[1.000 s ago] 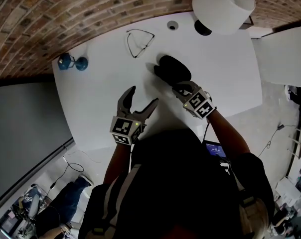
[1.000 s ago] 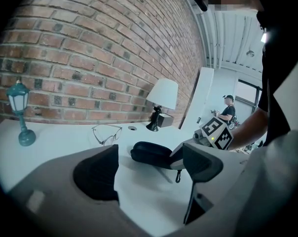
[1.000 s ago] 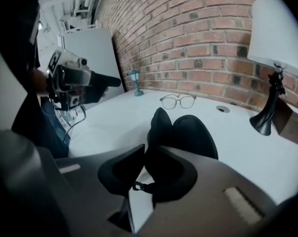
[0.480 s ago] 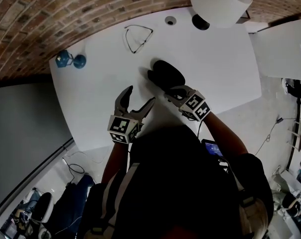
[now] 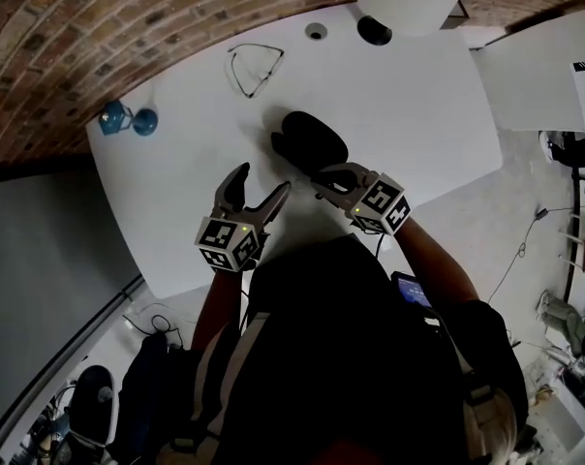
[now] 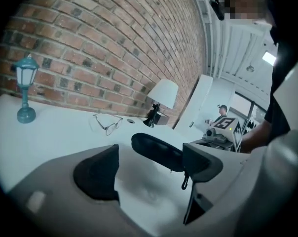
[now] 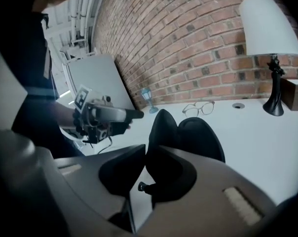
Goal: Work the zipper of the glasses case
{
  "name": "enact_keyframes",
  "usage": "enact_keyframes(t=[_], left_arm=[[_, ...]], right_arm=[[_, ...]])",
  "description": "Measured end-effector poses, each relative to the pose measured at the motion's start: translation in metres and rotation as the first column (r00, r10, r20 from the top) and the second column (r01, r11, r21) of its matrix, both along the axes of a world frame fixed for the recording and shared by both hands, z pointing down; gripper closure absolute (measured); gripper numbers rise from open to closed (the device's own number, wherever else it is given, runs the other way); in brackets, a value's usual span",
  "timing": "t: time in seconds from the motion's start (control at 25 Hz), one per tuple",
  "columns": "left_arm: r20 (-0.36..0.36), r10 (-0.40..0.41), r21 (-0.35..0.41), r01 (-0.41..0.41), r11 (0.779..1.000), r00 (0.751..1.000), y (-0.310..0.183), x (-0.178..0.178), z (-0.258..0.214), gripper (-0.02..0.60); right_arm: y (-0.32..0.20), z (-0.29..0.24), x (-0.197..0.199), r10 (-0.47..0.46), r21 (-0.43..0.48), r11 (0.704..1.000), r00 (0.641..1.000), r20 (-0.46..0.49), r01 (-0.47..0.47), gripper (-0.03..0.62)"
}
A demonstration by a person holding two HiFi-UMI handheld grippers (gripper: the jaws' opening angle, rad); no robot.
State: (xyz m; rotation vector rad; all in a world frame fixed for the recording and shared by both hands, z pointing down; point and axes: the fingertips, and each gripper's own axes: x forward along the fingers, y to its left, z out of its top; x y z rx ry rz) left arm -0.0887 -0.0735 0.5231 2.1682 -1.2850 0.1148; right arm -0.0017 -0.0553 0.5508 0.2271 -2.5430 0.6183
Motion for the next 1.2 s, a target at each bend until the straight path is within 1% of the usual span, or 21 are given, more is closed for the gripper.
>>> enact_keyframes(t=[0.12,0.16,0.24,0.32,0.4,0.48,0.52,0.6,0.72,0.88,1.0,1.2], left_arm=[[-0.066,-0.007,0.017,0.008,1.000,0.998,-0.004,-0.001,-0.006,0.173],[-0.099,-0.005,0.027,0.008,1.000,0.995,-0.006,0.000,-0.011,0.173],[-0.195,0.004,0.051,0.006,0.999,0.981,-0.011,0.005,-0.024,0.173],[-0.305,0.029,0.077,-0.006,0.997,0.952,-0.015,0.010,-0.037,0.172],[-0.402,0.058,0.094,-0.022,0.995,0.914,-0.018,0.015,-0.051,0.172],[-0.481,0.083,0.107,-0.036,0.994,0.873,-0.019,0.020,-0.061,0.161],[-0.506,0.099,0.117,-0.046,0.992,0.857,-0.018,0.023,-0.064,0.153],[-0.530,0.121,0.131,-0.060,0.990,0.839,-0.017,0.028,-0.066,0.144],[-0.545,0.142,0.145,-0.073,0.987,0.826,-0.018,0.033,-0.067,0.116],[-0.582,0.182,0.175,-0.097,0.980,0.792,-0.018,0.041,-0.075,0.088],[-0.641,0.198,0.192,-0.095,0.977,0.742,-0.019,0.042,-0.083,0.070],[-0.710,0.218,0.210,-0.094,0.973,0.670,-0.021,0.047,-0.097,0.032]], right_arm=[[-0.002,-0.028,-0.002,0.040,-0.040,0.999,0.992,0.122,-0.035,0.543],[-0.002,-0.037,-0.002,0.049,-0.056,0.998,0.986,0.158,-0.040,0.545],[-0.001,-0.054,-0.001,0.057,-0.071,0.997,0.975,0.213,-0.042,0.545],[0.000,-0.068,0.001,0.057,-0.071,0.997,0.967,0.249,-0.040,0.546],[0.001,-0.082,0.002,0.060,-0.080,0.996,0.955,0.291,-0.038,0.546],[0.005,-0.094,0.003,0.060,-0.099,0.995,0.941,0.332,-0.029,0.546],[0.008,-0.098,0.004,0.060,-0.107,0.994,0.935,0.349,-0.024,0.546],[0.013,-0.107,0.005,0.059,-0.122,0.992,0.923,0.381,-0.013,0.546],[0.017,-0.119,0.006,0.063,-0.150,0.989,0.903,0.426,0.001,0.546],[0.023,-0.132,0.007,0.073,-0.197,0.980,0.871,0.486,0.027,0.546],[0.028,-0.138,0.009,0.079,-0.230,0.972,0.850,0.520,0.050,0.546],[0.036,-0.144,0.009,0.087,-0.290,0.952,0.822,0.562,0.098,0.546]])
